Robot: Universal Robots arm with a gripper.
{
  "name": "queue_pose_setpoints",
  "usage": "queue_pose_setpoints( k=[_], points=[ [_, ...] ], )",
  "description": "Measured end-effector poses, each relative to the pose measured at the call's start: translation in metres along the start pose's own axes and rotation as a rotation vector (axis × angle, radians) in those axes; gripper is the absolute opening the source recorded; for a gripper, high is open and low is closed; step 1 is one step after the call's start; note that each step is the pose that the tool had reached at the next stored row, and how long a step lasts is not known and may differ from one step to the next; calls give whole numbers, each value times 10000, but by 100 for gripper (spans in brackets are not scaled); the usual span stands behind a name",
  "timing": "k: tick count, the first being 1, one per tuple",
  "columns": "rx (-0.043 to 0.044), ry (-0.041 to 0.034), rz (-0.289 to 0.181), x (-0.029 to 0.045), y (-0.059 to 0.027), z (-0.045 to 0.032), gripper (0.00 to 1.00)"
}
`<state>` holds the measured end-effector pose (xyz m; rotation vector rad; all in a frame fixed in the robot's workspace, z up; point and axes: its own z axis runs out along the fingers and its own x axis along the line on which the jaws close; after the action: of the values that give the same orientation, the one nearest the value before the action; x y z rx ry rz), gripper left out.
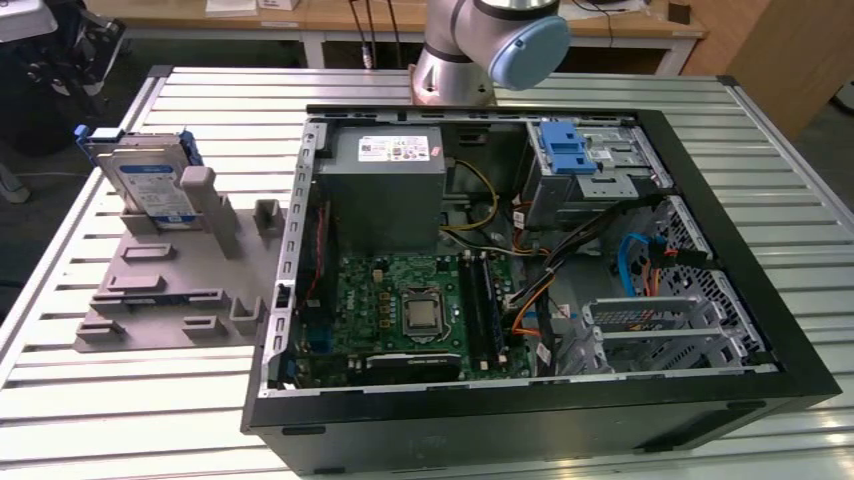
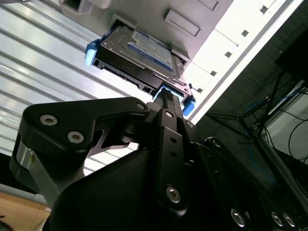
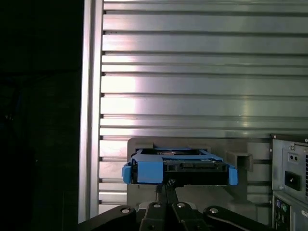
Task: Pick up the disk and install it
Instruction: 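Reach for the disk, then pick up the disk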
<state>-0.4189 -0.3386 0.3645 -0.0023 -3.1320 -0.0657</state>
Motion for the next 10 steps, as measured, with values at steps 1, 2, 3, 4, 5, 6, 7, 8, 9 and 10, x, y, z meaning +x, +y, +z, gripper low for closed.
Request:
queue_pose_setpoints(
  k=[1, 2, 3, 4, 5, 6, 7, 8, 9, 10],
  points=[
    [0, 0, 0, 4, 0, 0, 11],
    [0, 1, 0, 9, 0, 0, 11],
    [0, 1, -1, 12, 0, 1, 11],
    [0, 1, -4, 14, 0, 0, 11],
    [0, 1, -11, 15, 0, 1, 11],
    [0, 2, -22, 16, 0, 0, 11],
    [0, 2, -41, 18, 0, 1, 11],
    [1, 3, -68, 19, 0, 1, 11],
    [0, 4, -100, 20, 0, 1, 11],
    [1, 6, -137, 21, 0, 1, 11]
  ],
)
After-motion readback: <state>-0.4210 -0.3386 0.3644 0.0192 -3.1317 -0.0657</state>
